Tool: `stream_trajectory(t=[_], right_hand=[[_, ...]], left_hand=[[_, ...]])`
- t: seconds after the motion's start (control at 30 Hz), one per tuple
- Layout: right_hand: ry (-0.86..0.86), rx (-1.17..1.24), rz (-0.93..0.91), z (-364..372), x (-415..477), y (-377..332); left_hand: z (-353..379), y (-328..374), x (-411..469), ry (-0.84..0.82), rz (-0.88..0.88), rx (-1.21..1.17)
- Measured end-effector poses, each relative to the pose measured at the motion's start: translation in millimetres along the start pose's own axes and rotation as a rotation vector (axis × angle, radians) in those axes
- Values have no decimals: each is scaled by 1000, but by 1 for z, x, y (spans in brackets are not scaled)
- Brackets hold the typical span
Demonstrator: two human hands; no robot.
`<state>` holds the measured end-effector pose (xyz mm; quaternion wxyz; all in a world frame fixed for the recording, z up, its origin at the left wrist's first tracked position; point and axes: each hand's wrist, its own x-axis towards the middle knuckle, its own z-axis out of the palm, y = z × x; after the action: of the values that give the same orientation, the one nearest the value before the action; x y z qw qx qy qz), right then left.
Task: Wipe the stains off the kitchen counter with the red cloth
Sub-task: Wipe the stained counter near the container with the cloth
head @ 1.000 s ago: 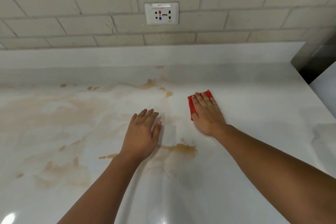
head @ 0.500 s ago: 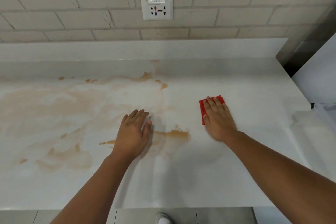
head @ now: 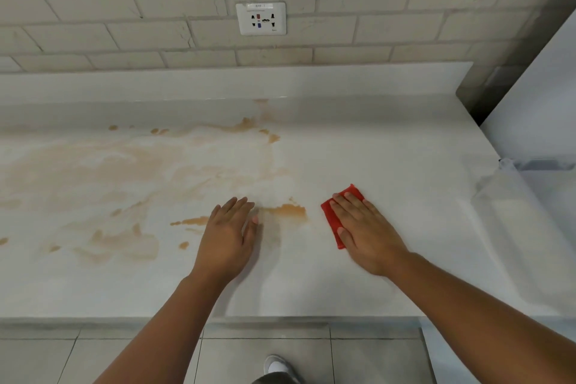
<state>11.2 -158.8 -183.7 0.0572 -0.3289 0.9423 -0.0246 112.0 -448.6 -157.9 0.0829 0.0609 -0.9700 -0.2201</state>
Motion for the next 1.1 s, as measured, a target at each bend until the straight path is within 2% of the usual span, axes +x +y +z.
stream_trajectory(t=[0.13,0.27,0.53,0.67,0.83,0.93,1.0,1.1], right_hand=[[51,46,105,-2,15,11],[51,31,233,-2,37,-10],[27,24,10,6,21,-87],[21,41,-29,6,8,-83],[50,52,238,5,30,-81],[50,57,305,1,57,-97],[35,56,270,-1,71,-111],[14,29,104,3,75,-145]], left_hand=[[0,1,-37,73,-3,31],[8,7,-73,78,38,59],[31,-5,-120,-50,103,130],[28,-11,-123,-101,144,195],[22,-25,-130,-154,222,235],[22,-28,-134,-162,225,232],[23,-29,-134,-165,227,231],[22,-35,-133,-180,242,241]])
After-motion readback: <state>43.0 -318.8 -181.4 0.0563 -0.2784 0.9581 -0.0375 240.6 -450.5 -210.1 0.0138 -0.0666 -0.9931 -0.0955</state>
